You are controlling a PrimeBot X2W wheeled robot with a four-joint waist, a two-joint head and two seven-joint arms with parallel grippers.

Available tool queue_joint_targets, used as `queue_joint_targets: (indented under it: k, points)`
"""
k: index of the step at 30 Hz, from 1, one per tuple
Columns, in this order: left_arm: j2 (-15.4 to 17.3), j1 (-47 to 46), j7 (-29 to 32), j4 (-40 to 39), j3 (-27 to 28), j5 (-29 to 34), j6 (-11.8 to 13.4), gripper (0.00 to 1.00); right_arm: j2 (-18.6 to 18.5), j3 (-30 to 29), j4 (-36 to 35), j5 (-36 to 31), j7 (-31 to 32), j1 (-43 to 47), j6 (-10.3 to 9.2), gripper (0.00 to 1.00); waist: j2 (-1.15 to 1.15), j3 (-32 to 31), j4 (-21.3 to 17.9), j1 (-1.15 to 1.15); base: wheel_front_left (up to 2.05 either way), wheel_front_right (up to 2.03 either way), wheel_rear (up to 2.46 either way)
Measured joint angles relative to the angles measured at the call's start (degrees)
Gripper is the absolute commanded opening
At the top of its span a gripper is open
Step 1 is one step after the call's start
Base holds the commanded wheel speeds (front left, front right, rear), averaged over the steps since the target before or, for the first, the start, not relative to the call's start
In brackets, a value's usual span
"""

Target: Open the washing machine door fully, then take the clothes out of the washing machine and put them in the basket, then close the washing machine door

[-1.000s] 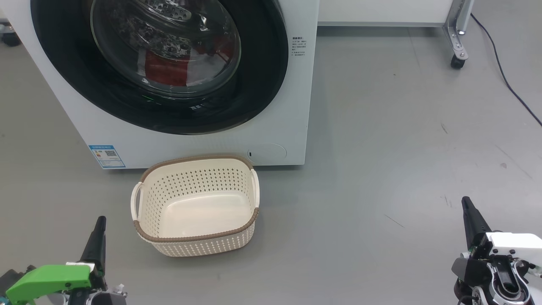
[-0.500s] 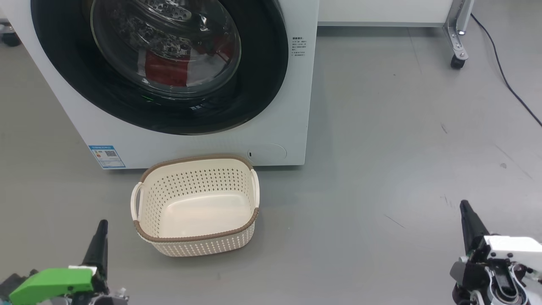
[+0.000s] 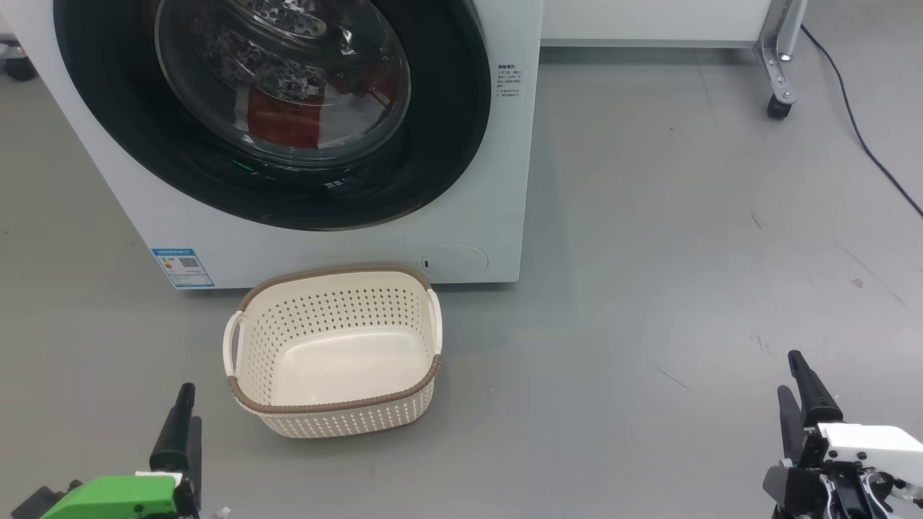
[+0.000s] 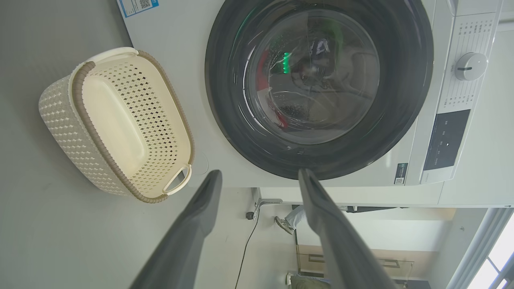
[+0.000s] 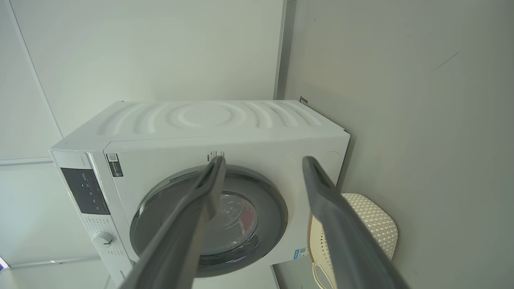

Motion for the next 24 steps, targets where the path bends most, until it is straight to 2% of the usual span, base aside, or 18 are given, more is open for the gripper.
queue_joint_targets:
  k: [10,24]
  points:
    - [0.01,0.01,-2.25,-0.76,-1.24,0.62,0.0,1.0,-0.03,-0.23,-1.71,-1.87,-1.93,0.06,0.0,1.0,0.0,-0.16,0.11,0.0,0.0,0.0,0.0]
    - [0.03,0.01,-4.83,-1.41,-1.27,5.78,0.0,1.0,-0.13,-0.99,-4.21,-6.11,-4.67,1.02,0.0,1.0,0.0,-0.57,0.38,0.0,0.0,0.0,0.0]
